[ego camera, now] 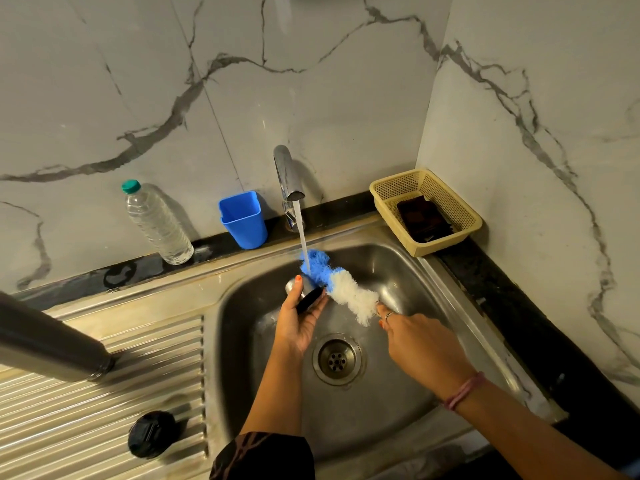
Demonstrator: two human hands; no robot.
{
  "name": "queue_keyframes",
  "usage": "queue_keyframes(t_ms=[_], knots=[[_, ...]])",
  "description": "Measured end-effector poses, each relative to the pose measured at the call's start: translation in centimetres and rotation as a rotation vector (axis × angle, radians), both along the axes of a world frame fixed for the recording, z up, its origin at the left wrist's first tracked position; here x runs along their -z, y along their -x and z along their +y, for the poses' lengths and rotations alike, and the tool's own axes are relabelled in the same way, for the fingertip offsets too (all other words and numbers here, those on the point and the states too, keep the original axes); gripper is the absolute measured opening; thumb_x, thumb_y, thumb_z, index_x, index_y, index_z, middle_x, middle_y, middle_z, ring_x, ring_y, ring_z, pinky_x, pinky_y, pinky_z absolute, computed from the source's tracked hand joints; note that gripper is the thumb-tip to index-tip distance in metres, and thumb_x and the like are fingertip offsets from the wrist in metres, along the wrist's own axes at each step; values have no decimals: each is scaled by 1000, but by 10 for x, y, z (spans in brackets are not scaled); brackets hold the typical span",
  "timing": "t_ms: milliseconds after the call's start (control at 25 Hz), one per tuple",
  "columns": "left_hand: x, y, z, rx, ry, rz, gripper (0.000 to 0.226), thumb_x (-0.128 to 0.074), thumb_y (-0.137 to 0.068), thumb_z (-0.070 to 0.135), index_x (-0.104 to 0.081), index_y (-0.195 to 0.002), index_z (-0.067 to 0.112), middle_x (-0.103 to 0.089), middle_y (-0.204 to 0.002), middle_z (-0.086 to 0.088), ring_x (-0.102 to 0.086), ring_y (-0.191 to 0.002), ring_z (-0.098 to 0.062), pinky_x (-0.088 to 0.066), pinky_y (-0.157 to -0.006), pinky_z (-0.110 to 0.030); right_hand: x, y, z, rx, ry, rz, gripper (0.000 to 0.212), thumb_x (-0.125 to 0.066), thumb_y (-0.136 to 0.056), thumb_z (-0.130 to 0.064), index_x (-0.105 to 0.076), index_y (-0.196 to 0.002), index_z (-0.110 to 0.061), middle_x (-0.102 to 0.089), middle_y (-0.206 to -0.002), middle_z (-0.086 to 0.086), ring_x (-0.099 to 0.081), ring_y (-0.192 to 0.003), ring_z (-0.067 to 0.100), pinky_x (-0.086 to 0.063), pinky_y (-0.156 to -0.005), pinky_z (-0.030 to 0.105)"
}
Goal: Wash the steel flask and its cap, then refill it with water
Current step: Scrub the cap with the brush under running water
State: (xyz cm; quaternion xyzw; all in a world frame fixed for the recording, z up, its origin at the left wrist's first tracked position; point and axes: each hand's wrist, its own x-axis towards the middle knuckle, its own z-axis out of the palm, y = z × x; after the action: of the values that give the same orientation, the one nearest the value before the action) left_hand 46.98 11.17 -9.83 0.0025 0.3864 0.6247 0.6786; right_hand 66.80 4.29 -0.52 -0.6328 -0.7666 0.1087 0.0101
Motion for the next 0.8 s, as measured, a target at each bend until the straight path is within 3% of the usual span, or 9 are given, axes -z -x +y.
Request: queue_keyframes(t_ms=[160,280,360,440,520,680,800], knots=[[2,6,-4,-13,20,-42,42,-68,-85,17,-56,-121,0,-74,-99,-20,-72,-93,-32,-58,-87,-42,-2,-4,0,-9,67,68,40,-33,-103,-27,-37,-143,-31,-51,-61,-6,-45,-51,11,-30,-45,22],[7,9,-9,37,16,-13,54,-68,-82,14,-50,-130,-1,-66,-115,-26,-68,-103,-37,-56,-88,-44,-4,-11,20,25,184,130,34,-34,-102,-30,-55,-128,-26,-65,-78,-3,-58,-63,17,-41,-54,24],[12,14,-11,70,13,39,58,-67,-82,10,-47,-136,2,-57,-128,-26,-61,-114,-40,-58,-85,-47,-7,-14,33,1,221,148,34,-34,-102,-31,-56,-128,-27,-66,-81,-5,-57,-63,14,-44,-59,26],[11,20,-9,97,32,97,58,-67,-80,5,-48,-135,6,-54,-130,-23,-58,-116,-39,-60,-79,-49,-10,-14,42,-49,196,144,35,-35,-101,-33,-52,-132,-30,-63,-76,-6,-55,-63,12,-44,-59,26],[8,23,-8,114,50,133,61,-68,-75,2,-49,-132,8,-55,-127,-20,-59,-114,-38,-60,-76,-49,-16,-13,43,-111,156,113,34,-36,-102,-31,-53,-131,-30,-50,-60,-7,-46,-53,9,-35,-50,22],[8,23,-8,71,60,163,51,-67,-78,-3,-52,-125,10,-57,-124,-19,-64,-103,-34,-58,-77,-49,-25,-15,27,-171,49,-43,34,-36,-101,-20,-54,-129,-29,-65,-79,2,-55,-64,18,-39,-55,25],[6,22,-7,74,53,155,55,-69,-71,-1,-53,-122,11,-57,-121,-19,-63,-104,-35,-58,-76,-49,-21,-16,29,-131,32,-81,34,-34,-101,-19,-55,-126,-27,-57,-71,0,-52,-61,16,-37,-50,25]])
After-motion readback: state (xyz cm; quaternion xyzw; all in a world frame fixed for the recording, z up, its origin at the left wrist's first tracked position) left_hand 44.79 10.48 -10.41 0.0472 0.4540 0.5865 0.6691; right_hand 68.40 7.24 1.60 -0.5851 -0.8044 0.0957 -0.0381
